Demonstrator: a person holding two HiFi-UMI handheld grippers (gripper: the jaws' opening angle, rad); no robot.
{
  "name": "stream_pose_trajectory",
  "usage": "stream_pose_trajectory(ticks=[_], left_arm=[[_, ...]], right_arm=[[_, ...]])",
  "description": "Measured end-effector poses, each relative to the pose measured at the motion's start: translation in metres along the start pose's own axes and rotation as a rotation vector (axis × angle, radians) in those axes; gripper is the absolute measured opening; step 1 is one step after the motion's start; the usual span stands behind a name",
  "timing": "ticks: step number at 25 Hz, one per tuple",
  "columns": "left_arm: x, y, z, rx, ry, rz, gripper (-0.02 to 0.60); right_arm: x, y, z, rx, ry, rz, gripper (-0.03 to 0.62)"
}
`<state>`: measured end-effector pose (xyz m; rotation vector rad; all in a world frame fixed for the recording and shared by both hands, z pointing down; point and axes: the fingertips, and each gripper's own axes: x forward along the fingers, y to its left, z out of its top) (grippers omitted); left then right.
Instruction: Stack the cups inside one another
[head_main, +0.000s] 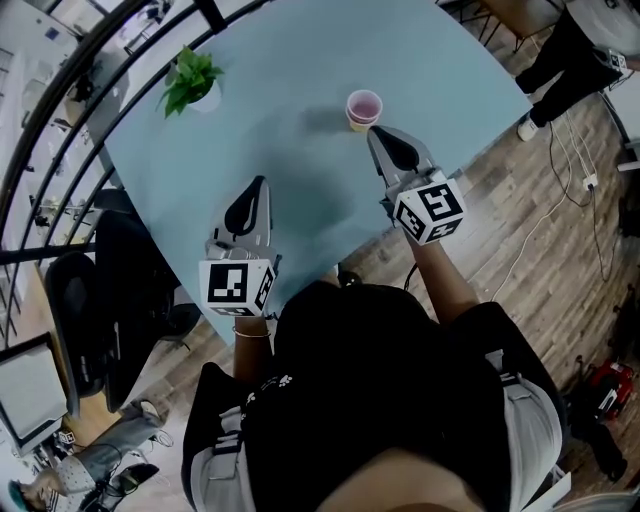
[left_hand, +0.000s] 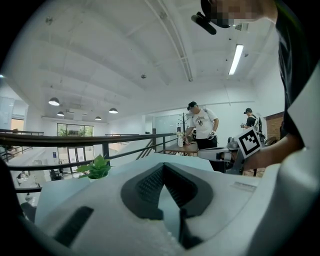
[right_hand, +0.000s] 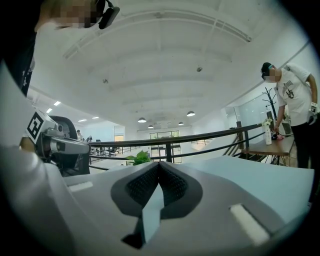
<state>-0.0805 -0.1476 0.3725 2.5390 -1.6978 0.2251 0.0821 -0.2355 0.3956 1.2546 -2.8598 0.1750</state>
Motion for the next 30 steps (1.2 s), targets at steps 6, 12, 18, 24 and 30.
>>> stream_pose_trajectory(ticks=[6, 12, 18, 24, 30], left_arm=[[-0.005, -0.003, 0.000, 0.002, -0.004, -0.010, -0.009], [-0.009, -0.005, 0.000, 0.002, -0.011, -0.016, -0.009], [-0.010, -0.008, 0.003, 0.000, -0.017, -0.025, -0.009], [-0.009, -0.009, 0.003, 0.001, -0.020, -0.029, -0.009], [-0.010, -0.008, 0.005, 0.002, -0.018, -0.026, -0.009]], right_arm=[[-0.008, 0.008, 0.000, -0.010, 0.012, 0.008, 0.011], [-0.014, 0.010, 0.001, 0.002, 0.002, 0.000, 0.011], [-0.020, 0.010, 0.003, 0.010, -0.004, -0.008, 0.011], [-0.021, 0.010, 0.005, 0.015, -0.008, -0.009, 0.011], [-0.020, 0.010, 0.009, 0.022, -0.015, -0.007, 0.011]])
